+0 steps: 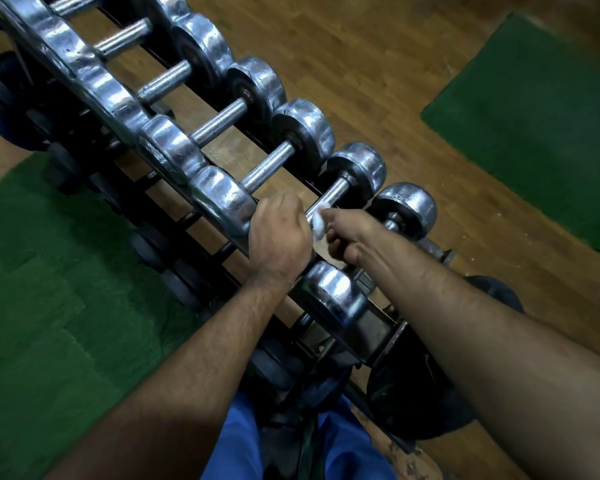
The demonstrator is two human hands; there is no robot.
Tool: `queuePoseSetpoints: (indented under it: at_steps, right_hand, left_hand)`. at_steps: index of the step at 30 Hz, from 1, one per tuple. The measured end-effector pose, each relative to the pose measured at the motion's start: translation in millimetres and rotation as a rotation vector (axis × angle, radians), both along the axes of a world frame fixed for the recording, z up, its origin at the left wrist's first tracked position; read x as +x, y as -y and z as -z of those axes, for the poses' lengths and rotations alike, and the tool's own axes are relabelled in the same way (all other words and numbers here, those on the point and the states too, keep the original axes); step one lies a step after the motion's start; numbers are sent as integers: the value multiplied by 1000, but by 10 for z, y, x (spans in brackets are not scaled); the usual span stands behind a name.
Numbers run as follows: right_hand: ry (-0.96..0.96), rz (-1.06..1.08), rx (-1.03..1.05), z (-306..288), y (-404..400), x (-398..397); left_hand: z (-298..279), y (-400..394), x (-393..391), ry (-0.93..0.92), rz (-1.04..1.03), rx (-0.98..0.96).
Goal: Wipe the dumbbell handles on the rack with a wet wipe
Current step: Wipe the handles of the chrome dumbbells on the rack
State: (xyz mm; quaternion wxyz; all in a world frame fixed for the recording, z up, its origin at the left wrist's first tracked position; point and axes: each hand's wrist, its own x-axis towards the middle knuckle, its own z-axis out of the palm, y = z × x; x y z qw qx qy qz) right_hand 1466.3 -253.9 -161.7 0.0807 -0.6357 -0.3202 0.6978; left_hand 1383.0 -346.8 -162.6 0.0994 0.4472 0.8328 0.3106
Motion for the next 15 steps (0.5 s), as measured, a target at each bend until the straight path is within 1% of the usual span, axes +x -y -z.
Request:
queuePoseSetpoints:
  at_steps: [3,5,6,8,10,12,13,15]
  right_hand:
    - [-69,287,-1,51,-118,-62]
    - [-112,330,-40,116,-53,-112]
    - [-130,286,-66,147,8,-127]
    - [-124,107,-106,147,102,-114]
    - [-72,-74,-153,60,79,-57]
    - [-22,-199,-186,-26,-14,7]
    - [-22,-207,-183,-48,-43,21]
    - [-51,-99,-131,-5,-27,-4]
  left_hand:
    - [-7,207,-40,48,44,75]
    - [35,377,-50,4,34,81]
    - [57,435,-44,-17,32,71]
    - [87,487,-27,-16,42,37]
    - [79,489,-9,21,44,13]
    - [60,485,10,47,38,-5]
    - [49,486,19,46,35,-11]
    - [32,493,27,32,34,-29]
